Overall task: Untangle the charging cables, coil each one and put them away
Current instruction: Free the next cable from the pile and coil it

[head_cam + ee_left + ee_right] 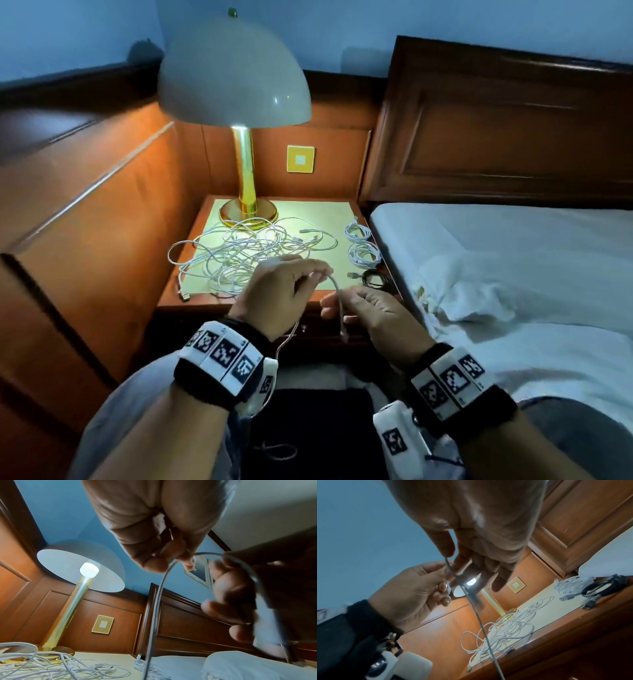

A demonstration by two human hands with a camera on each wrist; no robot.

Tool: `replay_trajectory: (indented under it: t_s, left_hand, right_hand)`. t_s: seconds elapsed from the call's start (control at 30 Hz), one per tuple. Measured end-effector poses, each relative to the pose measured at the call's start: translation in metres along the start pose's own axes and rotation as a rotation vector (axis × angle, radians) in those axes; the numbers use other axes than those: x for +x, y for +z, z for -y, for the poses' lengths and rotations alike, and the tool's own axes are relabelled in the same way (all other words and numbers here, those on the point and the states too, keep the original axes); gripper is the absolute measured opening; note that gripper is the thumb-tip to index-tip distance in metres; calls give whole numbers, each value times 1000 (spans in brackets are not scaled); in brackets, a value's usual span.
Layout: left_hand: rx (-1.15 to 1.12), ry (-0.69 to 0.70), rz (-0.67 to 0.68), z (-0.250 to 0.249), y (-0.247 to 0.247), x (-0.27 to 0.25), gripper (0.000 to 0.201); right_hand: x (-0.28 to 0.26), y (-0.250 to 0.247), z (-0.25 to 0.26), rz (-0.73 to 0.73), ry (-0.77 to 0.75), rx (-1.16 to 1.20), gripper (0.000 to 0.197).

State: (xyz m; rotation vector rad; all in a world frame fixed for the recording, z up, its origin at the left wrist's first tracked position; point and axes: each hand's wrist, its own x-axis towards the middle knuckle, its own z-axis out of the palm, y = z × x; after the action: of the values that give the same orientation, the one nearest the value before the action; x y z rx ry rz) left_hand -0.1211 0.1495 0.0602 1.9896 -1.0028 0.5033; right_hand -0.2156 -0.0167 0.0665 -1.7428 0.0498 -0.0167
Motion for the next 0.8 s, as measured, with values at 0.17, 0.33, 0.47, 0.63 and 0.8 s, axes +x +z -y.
replay_trajectory:
  t_s: [0.17, 0.33, 0.47, 0.63, 0.8]
  left_hand:
    - [19, 53, 22, 19, 34, 19, 10]
    - [-346, -478, 224, 30, 67, 38, 14]
    - [-192, -487, 266, 52, 84, 57, 8]
    - [-124, -432, 209, 60, 102, 63, 15]
    - [-185, -350, 361, 50, 113, 49, 14]
  right_hand:
    - [23, -29, -3, 26, 181, 515, 30]
    - [50, -91, -21, -135, 160, 956, 25]
    - [68, -143, -34, -457, 37, 1059, 24]
    - [80, -152, -37, -513, 93, 760, 19]
    - [84, -117, -55, -290, 194, 87, 11]
